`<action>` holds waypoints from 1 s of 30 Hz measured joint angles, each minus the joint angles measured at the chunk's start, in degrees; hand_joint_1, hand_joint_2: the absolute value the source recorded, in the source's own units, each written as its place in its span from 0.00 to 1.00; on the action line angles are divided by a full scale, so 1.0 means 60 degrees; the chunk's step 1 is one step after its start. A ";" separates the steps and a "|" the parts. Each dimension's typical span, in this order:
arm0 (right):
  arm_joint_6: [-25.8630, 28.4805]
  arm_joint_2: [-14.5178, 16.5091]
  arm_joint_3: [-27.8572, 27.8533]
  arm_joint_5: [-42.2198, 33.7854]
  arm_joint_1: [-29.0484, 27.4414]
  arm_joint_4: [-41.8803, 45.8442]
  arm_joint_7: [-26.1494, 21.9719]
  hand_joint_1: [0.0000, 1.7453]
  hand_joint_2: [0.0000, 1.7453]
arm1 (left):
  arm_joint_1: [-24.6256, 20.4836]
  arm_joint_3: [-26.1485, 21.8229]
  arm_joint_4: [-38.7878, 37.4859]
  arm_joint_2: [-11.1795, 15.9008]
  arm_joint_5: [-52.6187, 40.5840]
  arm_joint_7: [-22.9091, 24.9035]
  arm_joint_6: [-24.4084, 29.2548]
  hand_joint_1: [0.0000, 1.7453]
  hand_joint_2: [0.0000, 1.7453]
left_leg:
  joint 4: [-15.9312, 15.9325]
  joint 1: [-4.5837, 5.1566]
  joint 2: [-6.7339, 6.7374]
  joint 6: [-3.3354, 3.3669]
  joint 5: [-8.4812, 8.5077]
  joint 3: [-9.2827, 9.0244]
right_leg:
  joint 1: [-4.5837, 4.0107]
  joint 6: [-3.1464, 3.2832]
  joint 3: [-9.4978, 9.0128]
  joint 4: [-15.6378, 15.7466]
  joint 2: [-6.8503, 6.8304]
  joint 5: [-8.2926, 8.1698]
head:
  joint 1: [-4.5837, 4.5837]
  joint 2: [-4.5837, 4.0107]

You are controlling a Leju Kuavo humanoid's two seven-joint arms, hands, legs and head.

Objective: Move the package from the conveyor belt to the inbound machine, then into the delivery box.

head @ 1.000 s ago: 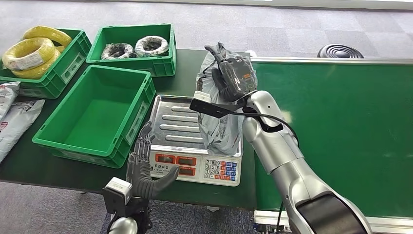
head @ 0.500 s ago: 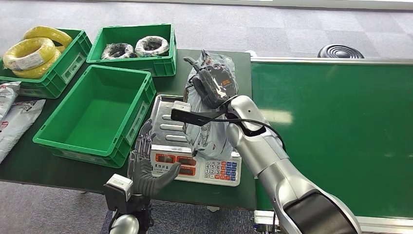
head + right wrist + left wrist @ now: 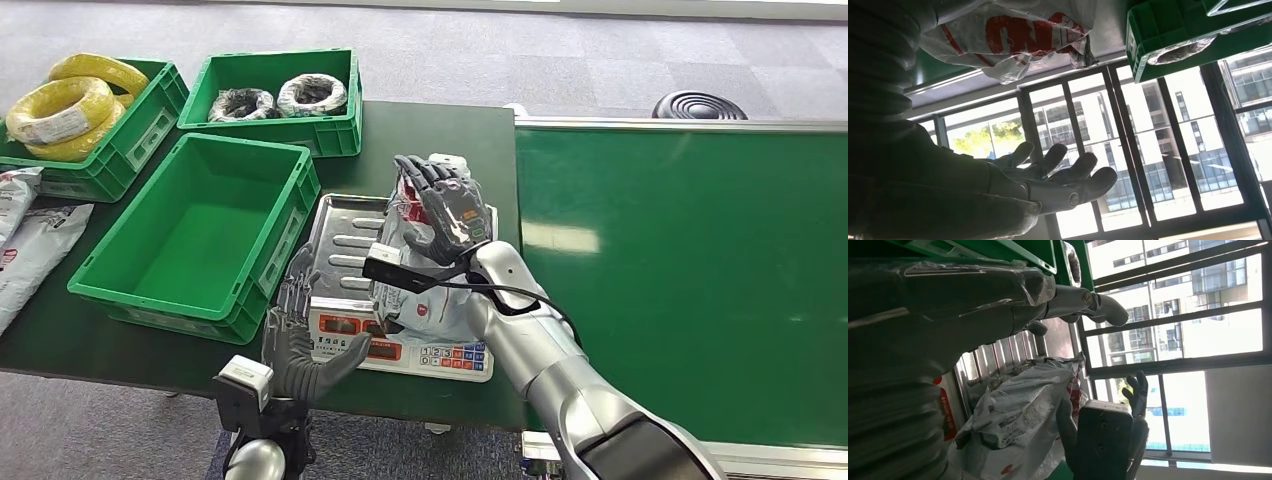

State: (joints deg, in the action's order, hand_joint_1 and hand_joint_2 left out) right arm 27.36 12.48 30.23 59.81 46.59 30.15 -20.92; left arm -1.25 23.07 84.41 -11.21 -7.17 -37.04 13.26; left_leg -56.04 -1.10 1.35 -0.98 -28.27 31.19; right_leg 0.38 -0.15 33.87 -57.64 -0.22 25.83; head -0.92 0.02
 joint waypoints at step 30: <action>0.2057 0.0567 -0.3283 -0.1357 -0.4773 0.8421 -0.2064 0.00 1.00 | -0.0017 -0.0522 0.1193 0.0145 -0.1361 0.0030 0.1861 0.00 1.00 | 0.0003 -0.0001 -0.0037 -0.0001 -0.0007 0.0012 | -0.0001 -0.0011 0.0001 0.0005 -0.0033 0.0019 | 0.0000 0.0000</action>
State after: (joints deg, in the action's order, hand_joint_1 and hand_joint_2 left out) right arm 39.71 15.88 10.54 51.67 17.95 80.68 -33.30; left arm -1.35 19.95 91.57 -10.34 -15.34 -36.86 24.42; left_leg -56.02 -1.11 1.13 -0.99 -28.31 31.27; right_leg 0.37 -0.22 33.87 -57.61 -0.42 25.94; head -0.92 0.02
